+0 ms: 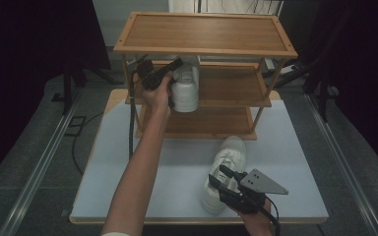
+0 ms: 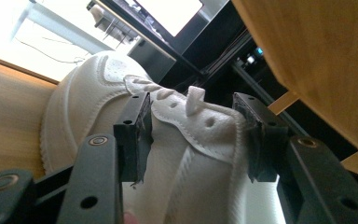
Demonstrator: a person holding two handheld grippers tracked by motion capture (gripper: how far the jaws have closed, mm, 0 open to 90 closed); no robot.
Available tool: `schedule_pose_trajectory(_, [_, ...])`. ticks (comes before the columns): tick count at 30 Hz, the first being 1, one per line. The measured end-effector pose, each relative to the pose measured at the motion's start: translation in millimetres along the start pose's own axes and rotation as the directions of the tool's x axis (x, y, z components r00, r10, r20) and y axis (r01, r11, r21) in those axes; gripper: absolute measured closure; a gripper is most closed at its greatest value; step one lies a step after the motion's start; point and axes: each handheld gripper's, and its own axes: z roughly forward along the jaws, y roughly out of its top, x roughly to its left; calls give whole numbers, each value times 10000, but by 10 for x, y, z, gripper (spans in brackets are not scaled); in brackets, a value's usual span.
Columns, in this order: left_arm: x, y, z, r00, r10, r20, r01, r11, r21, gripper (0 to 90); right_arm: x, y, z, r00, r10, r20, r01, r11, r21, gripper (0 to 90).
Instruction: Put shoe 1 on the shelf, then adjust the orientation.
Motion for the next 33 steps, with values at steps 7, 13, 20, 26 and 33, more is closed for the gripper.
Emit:
schedule_pose_trajectory(7, [-5, -29, -215, 9996, 195, 181, -192, 9996, -187, 478, 34, -4, 14, 10000, -56, -48, 56, 10000, 15, 514])
schedule_pose_trajectory(13, [3, -71, -450, 9994, 269, 197, -264, 9994, -226, 466, 51, 0, 20, 9999, -136, -34, 136, 9999, 68, 513])
schedule_pose_trajectory(20, [-10, -119, -655, 9985, 504, 195, -502, 9987, -112, 458, 83, 7, 25, 9997, -220, -79, 221, 9997, 79, 514])
schedule_pose_trajectory(26, [-71, -229, -860, 9940, 987, 467, -986, 9951, -41, 451, 104, -16, 47, 9997, -225, -116, 227, 9995, 228, 524])
schedule_pose_trajectory(33, [-123, -342, -1142, 9819, 1734, 757, -1746, 9846, 102, 433, 193, -45, 80, 9970, -578, -518, 606, 9967, 547, 730])
